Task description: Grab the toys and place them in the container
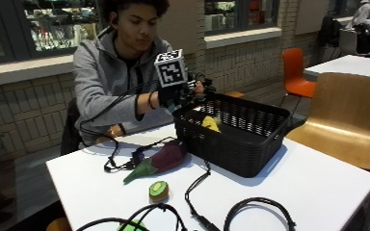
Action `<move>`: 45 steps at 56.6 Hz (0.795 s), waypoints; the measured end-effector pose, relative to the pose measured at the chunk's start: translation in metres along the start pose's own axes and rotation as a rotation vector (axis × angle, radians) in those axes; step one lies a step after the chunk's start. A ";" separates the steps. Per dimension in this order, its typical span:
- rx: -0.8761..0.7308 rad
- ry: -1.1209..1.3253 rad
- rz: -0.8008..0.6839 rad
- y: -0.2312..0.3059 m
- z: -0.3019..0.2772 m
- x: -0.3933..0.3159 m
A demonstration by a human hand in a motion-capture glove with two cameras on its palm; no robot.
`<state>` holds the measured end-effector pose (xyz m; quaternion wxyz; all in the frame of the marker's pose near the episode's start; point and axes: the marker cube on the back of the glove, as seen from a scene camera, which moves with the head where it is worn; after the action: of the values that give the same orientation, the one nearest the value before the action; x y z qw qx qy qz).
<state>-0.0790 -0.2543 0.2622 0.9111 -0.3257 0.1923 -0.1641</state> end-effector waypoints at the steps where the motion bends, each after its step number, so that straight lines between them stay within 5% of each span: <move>1: 0.007 -0.004 0.007 0.002 -0.001 0.002; 20: -0.012 -0.087 0.191 0.076 -0.004 0.082; 45: -0.351 -0.005 0.304 0.117 0.106 0.118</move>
<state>0.0924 -0.1623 0.2324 0.8551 -0.4469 0.2626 0.0116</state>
